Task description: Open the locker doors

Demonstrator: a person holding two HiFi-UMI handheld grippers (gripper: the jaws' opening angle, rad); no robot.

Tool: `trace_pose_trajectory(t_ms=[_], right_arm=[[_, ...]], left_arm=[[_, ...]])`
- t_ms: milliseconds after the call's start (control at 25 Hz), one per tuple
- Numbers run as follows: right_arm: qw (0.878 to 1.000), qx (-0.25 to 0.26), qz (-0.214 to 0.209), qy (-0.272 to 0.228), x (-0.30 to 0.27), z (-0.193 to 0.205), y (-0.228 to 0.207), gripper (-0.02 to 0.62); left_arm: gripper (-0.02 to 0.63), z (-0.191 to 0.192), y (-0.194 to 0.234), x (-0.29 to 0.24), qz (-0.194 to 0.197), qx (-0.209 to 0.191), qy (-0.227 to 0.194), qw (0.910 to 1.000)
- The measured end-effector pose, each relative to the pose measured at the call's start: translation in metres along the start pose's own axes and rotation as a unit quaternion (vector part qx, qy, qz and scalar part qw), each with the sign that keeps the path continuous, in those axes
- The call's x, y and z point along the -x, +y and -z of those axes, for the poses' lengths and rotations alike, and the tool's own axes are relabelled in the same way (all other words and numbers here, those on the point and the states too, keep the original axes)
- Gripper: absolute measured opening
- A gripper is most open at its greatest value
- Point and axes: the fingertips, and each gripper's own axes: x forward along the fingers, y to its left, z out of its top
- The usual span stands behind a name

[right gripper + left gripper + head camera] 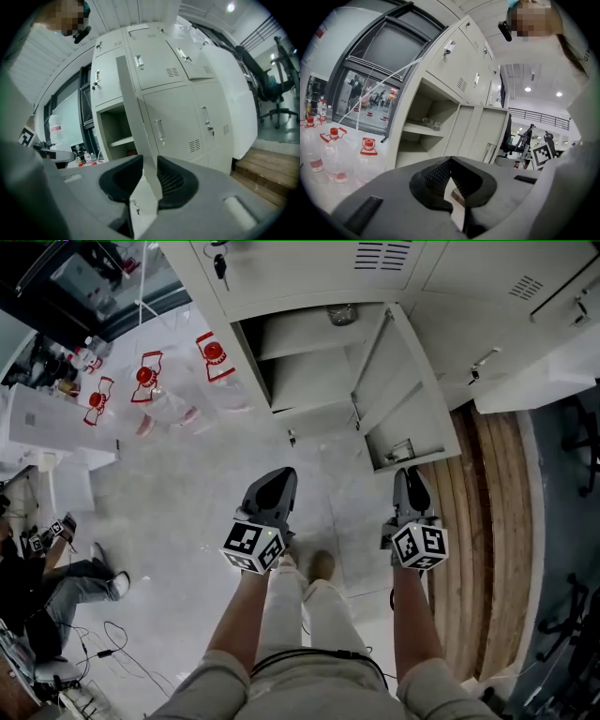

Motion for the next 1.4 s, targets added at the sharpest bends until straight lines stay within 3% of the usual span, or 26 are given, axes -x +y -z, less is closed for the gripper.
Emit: trace_pose_trajectory(t_ms=[280,520,800,920,1160,1280,1400], right_arm=[[0.998,-0.025,0.056,-0.024,-0.003,-0.013,-0.039,0.055],[0.994,-0.040,0.091,-0.043,-0.005,-0.016,-0.054,0.074],[0.988,-0.086,0.125,-0.021,0.000,0.032,-0.047,0.086],[0.992,-0.080,0.096,0.001,-0.014,0.065,-0.021,0.086],[0.999,-0.046,-0.010,0.022,-0.094,0.140,0.039,0.094],[0.994,-0.002,-0.100,0.050,-0.140,0.188,0.072,0.104],[0.984,0.009,-0.165,0.065,-0.176,0.243,0.094,0.118]], left_arm=[[-0.002,0.007,-0.004,-0.008,0.012,0.002,0.007,0.9999],[-0.002,0.011,0.010,-0.009,0.012,0.007,0.010,0.9999],[-0.002,0.015,0.046,-0.013,0.015,0.009,0.019,0.9997],[-0.002,0.023,0.064,-0.019,0.028,0.000,0.023,0.9993],[-0.002,0.056,0.126,-0.045,0.026,-0.023,0.013,0.9993],[-0.002,0.091,0.157,-0.062,0.011,-0.021,0.003,0.9997],[-0.002,0.131,0.184,-0.079,0.014,-0.034,0.000,0.9993]])
